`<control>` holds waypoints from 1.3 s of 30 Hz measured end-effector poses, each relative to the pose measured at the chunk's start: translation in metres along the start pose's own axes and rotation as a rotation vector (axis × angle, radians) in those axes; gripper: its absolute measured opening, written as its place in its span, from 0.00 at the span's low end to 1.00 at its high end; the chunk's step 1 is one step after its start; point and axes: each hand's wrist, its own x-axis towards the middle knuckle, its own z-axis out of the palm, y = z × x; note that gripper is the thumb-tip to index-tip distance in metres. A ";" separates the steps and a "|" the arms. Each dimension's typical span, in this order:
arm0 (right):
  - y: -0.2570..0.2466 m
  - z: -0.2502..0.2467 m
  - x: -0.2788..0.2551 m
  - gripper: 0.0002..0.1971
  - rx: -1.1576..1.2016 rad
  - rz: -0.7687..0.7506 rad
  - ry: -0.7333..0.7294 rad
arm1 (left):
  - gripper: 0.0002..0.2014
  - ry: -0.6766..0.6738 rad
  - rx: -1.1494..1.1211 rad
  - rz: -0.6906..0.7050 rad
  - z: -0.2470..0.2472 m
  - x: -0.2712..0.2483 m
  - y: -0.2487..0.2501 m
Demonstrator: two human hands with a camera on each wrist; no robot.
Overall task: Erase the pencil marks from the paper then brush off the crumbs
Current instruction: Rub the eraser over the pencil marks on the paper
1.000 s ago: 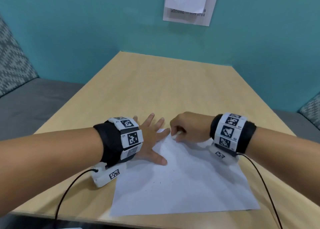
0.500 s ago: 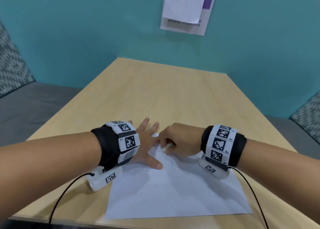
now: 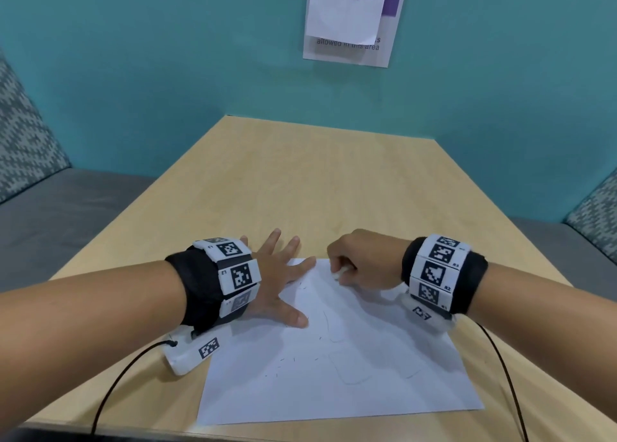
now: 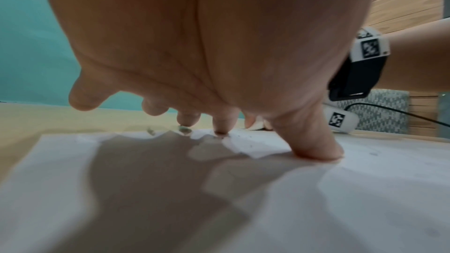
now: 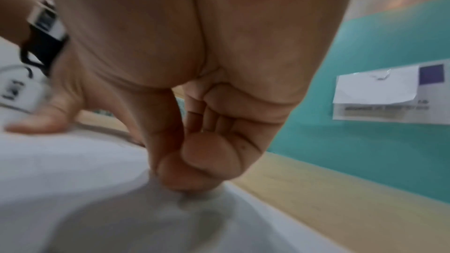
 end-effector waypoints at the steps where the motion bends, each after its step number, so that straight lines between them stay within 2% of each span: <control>1: -0.005 0.005 -0.001 0.01 -0.001 -0.036 -0.025 | 0.54 0.000 -0.002 0.003 0.000 0.000 -0.001; 4: -0.016 0.012 -0.006 0.05 0.020 -0.097 -0.070 | 0.54 -0.005 -0.012 0.006 0.000 0.000 -0.002; 9: 0.012 -0.004 0.002 0.04 0.023 0.051 -0.004 | 0.54 -0.014 0.012 0.002 -0.003 -0.002 0.001; 13: 0.012 0.001 0.004 0.05 0.033 0.054 -0.001 | 0.57 -0.003 0.058 0.072 -0.013 0.009 0.002; 17: 0.009 -0.004 0.000 0.05 0.039 0.072 -0.001 | 0.54 0.018 0.002 0.129 -0.016 0.026 0.013; 19: 0.000 -0.001 -0.005 0.05 0.034 0.021 -0.022 | 0.52 0.013 -0.039 0.132 -0.018 0.025 0.017; 21: -0.017 0.008 -0.011 0.02 0.056 -0.092 -0.079 | 0.45 0.013 -0.044 0.161 -0.022 0.020 0.020; 23: -0.026 0.012 -0.014 0.04 0.083 -0.168 -0.126 | 0.40 0.027 -0.073 0.169 -0.024 0.016 0.021; 28: 0.002 -0.004 -0.005 0.02 0.019 -0.006 -0.050 | 0.53 -0.008 -0.029 0.096 -0.015 0.024 0.017; 32: -0.020 0.011 -0.016 0.03 0.061 -0.135 -0.133 | 0.48 0.006 -0.052 0.130 -0.017 0.021 0.016; 37: 0.005 -0.002 -0.009 0.05 0.015 -0.003 -0.019 | 0.54 0.013 -0.042 0.098 -0.012 0.024 0.015; 39: -0.006 0.004 -0.012 0.02 0.024 -0.055 -0.037 | 0.53 0.015 -0.030 0.107 -0.014 0.022 0.016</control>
